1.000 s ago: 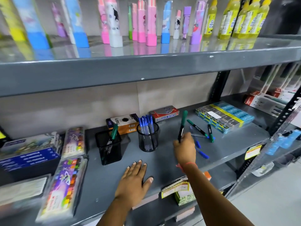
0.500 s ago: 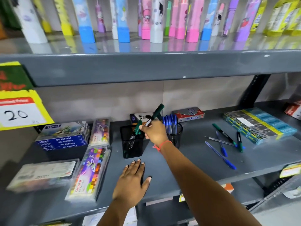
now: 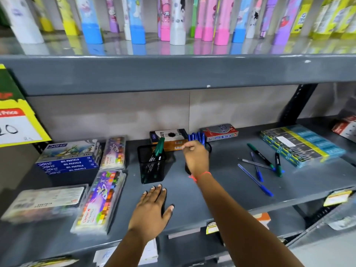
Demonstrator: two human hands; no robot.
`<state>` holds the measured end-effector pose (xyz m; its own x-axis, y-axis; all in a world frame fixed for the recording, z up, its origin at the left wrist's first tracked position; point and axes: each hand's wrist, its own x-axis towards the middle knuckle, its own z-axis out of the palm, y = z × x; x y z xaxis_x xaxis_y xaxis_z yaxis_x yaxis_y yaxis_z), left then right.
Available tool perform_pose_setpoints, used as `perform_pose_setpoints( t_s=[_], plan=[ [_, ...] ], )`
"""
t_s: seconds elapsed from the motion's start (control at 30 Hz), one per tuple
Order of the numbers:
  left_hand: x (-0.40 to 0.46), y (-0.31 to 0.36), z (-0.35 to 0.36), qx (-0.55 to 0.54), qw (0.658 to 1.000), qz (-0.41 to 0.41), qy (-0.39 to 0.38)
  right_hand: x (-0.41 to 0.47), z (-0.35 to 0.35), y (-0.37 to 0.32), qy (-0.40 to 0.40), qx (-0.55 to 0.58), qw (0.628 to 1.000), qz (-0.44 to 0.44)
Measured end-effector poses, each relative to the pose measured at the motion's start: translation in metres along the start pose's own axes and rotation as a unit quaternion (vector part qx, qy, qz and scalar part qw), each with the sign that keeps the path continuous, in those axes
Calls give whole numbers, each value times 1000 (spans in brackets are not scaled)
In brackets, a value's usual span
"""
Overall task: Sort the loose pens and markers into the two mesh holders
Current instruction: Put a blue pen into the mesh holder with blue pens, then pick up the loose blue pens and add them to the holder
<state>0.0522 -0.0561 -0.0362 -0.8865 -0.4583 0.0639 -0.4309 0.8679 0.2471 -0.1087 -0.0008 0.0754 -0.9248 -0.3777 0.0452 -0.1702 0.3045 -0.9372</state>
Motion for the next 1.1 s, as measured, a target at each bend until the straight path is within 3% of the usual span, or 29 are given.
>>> perform_pose_setpoints(
  t_s=[0.1, 0.2, 0.33, 0.43, 0.77, 0.87, 1.1],
  plan=[
    [3, 3, -1, -6, 1000, -5, -2, 4, -37, 23, 138, -48, 989, 37],
    [7, 13, -2, -15, 1000, -6, 1, 8, -76, 52, 198, -184, 961, 63],
    [13, 25, 0, -23, 1000, 4, -3, 3, -113, 89, 114, -416, 892, 134],
    [14, 25, 1, -24, 1000, -1, -2, -4, -117, 104, 56, -519, 845, 112],
    [12, 25, -3, -36, 999, -2, -12, -23, -63, 76, -124, -515, 847, -40],
    [12, 25, -4, -39, 999, -3, -13, -22, -59, 72, -113, -510, 851, -54],
    [12, 24, -3, -42, 999, -6, -12, -16, -67, 76, -84, -440, 893, 34]
  ],
)
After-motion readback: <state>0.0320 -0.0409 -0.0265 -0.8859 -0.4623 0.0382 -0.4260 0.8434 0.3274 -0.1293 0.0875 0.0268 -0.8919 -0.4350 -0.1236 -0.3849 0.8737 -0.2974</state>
